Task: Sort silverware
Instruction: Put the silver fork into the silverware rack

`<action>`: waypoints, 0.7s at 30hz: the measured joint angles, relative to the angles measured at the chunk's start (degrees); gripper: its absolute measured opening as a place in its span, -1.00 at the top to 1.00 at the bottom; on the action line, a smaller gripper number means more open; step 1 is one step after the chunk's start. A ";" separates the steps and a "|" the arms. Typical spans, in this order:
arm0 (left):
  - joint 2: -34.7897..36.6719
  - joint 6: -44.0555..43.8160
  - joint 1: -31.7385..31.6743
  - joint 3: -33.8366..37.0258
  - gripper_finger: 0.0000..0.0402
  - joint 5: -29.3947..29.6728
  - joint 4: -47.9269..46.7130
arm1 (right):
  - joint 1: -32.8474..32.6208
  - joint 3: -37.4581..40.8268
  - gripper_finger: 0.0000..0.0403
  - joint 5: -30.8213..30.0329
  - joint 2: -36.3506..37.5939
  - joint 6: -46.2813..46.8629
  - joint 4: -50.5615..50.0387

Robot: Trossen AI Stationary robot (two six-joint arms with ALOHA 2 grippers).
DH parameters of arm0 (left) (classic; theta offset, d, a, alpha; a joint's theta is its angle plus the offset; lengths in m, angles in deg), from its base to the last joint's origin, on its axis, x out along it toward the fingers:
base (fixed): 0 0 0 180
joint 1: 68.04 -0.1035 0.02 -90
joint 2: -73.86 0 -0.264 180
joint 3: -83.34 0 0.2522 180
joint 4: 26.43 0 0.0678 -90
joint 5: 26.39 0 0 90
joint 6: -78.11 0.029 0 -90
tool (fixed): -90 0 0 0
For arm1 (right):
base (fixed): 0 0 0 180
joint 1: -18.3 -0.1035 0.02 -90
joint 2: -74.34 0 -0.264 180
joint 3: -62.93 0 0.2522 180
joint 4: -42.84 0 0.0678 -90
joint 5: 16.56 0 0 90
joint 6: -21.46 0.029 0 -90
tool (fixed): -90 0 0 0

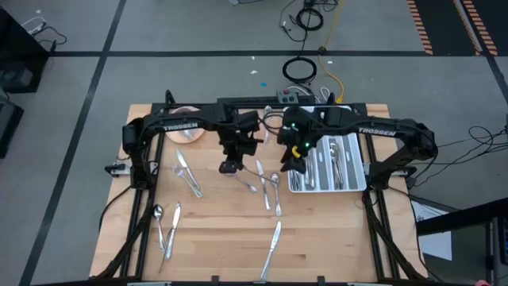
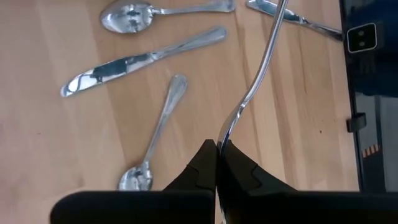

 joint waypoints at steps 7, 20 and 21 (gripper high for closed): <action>-1.70 -2.69 2.00 0.02 0.98 1.85 4.05 | -4.98 1.72 0.01 -0.19 -0.01 3.94 3.20; -2.72 -4.64 5.83 -0.04 0.98 3.94 7.73 | -11.02 1.77 0.01 -6.33 -0.02 4.43 1.18; -2.65 -3.47 6.29 -0.04 0.98 4.40 6.75 | -11.57 1.77 0.01 -6.35 0.00 4.31 -0.33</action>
